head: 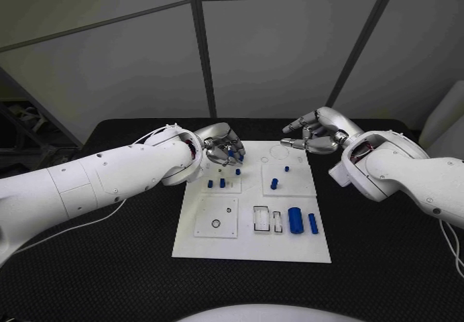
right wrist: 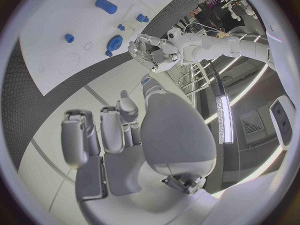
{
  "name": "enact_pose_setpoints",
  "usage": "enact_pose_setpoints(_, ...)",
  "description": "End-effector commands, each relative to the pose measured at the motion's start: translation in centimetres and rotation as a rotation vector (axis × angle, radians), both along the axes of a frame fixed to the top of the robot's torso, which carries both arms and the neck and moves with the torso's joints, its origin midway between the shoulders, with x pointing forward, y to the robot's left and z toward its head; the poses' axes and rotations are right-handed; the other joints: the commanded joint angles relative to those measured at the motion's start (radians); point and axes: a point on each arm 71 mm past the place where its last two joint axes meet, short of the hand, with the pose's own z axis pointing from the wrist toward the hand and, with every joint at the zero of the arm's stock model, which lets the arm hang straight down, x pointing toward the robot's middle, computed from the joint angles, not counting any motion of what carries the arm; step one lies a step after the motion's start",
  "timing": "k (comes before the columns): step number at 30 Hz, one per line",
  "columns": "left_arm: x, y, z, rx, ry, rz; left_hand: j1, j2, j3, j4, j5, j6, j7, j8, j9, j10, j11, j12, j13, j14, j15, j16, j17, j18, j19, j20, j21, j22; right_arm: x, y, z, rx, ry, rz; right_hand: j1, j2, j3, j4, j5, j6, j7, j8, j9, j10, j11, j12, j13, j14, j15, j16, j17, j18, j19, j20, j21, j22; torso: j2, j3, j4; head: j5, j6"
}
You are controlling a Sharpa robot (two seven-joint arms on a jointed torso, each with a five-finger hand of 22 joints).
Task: Assemble the parts on the task board
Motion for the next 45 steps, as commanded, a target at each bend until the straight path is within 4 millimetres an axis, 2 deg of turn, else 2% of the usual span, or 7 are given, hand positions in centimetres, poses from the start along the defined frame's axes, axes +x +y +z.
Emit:
enact_pose_setpoints(1,-0.1,-0.7,0.1,0.082,-0.100,-0.070,-0.025,0.002,-0.016,0.000,-0.004,0.010,-0.002,0.002,-0.034,0.011,-0.002,0.003,-0.040,0.055,-0.005,0.062,0.025,0.011,0.045,-0.004,0.031,0.017,-0.1,0.2,0.2,0.001,-0.008,0.009,-0.007,0.005,0.006,0.001,0.005,0.004,-0.003,-0.004,-0.002,-0.003,-0.003,-0.002,0.000,0.037,-0.004,-0.004,0.001,0.003,0.066,-0.002,0.000,0.205,-0.001,-0.0005,0.0010,0.000,-0.001)
enact_pose_setpoints(2,-0.1,-0.8,0.0,0.089,-0.099,-0.073,-0.028,0.003,-0.019,0.000,-0.004,0.011,-0.003,0.002,-0.040,0.012,-0.003,0.004,-0.047,0.069,-0.007,0.083,0.038,0.011,0.054,-0.005,0.038,0.021,-0.1,0.2,0.2,0.001,-0.008,0.010,-0.007,0.005,0.006,0.001,0.005,0.004,-0.003,-0.004,-0.002,-0.003,-0.003,-0.002,0.000,0.037,-0.004,-0.004,0.001,0.003,0.066,-0.002,0.000,0.205,-0.001,-0.0006,0.0009,0.000,-0.001)
enact_pose_setpoints(4,0.0,-1.1,-0.4,0.127,-0.096,-0.088,-0.035,0.006,-0.029,-0.002,-0.003,0.016,-0.005,0.003,-0.071,0.018,-0.005,0.006,-0.083,0.125,-0.012,0.215,0.152,0.010,0.091,-0.010,0.072,0.042,-0.1,0.2,0.2,0.001,-0.008,0.011,-0.007,0.005,0.006,0.001,0.005,0.004,-0.003,-0.004,-0.002,-0.003,-0.003,-0.002,0.000,0.037,-0.004,-0.004,0.001,0.003,0.066,-0.002,0.000,0.205,-0.001,-0.0008,0.0002,0.001,-0.001)
enact_pose_setpoints(7,0.1,-1.4,-0.8,0.163,-0.096,-0.098,-0.038,0.010,-0.033,-0.004,-0.003,0.024,-0.007,0.004,-0.096,0.025,-0.008,0.007,-0.111,0.169,-0.015,0.329,0.261,0.003,0.135,-0.014,0.130,0.095,-0.1,0.3,0.2,0.001,-0.008,0.011,-0.007,0.005,0.006,0.001,0.005,0.004,-0.003,-0.004,-0.002,-0.003,-0.003,-0.002,0.000,0.037,-0.004,-0.004,0.001,0.003,0.066,-0.002,0.000,0.205,-0.001,-0.0015,0.0007,-0.001,-0.001)
enact_pose_setpoints(15,0.4,-1.8,-1.5,0.237,-0.086,-0.115,-0.043,0.019,-0.039,-0.009,-0.003,0.041,-0.012,0.006,-0.143,0.038,-0.012,0.012,-0.165,0.218,-0.020,0.473,0.401,-0.024,0.228,-0.019,0.284,0.255,0.0,0.3,0.2,0.002,-0.009,0.012,-0.007,0.005,0.006,0.001,0.005,0.004,-0.003,-0.004,-0.002,-0.003,-0.003,-0.002,0.000,0.037,-0.004,-0.004,0.001,0.003,0.066,-0.002,0.000,0.205,-0.002,-0.0003,0.0019,-0.001,-0.003)
enact_pose_setpoints(21,0.7,-2.0,-2.0,0.277,-0.068,-0.119,-0.033,0.033,-0.020,-0.016,0.024,0.053,-0.015,0.008,-0.160,0.049,-0.015,0.015,-0.186,0.228,-0.023,0.506,0.429,-0.028,0.241,-0.021,0.311,0.283,0.0,0.4,0.2,0.002,-0.008,0.012,-0.006,0.007,0.008,0.000,0.007,0.005,-0.003,-0.004,-0.002,-0.003,-0.003,-0.002,0.000,0.037,-0.004,-0.003,0.002,0.003,0.066,-0.002,0.000,0.205,-0.001,-0.0007,0.0006,0.000,-0.004)
enact_pose_setpoints(45,1.5,-2.2,-3.0,0.350,-0.029,-0.112,-0.023,0.045,0.024,-0.032,0.039,0.073,-0.017,0.009,-0.187,0.067,-0.018,0.020,-0.219,0.224,-0.025,0.525,0.435,-0.029,0.232,-0.023,0.324,0.300,0.0,0.5,0.1,0.003,-0.007,0.007,-0.004,0.013,0.011,0.000,0.009,0.006,-0.003,-0.003,-0.001,-0.003,-0.004,-0.001,0.000,0.038,-0.004,-0.003,0.002,0.003,0.066,-0.002,0.001,0.206,-0.001,-0.0002,0.0015,-0.002,-0.010)
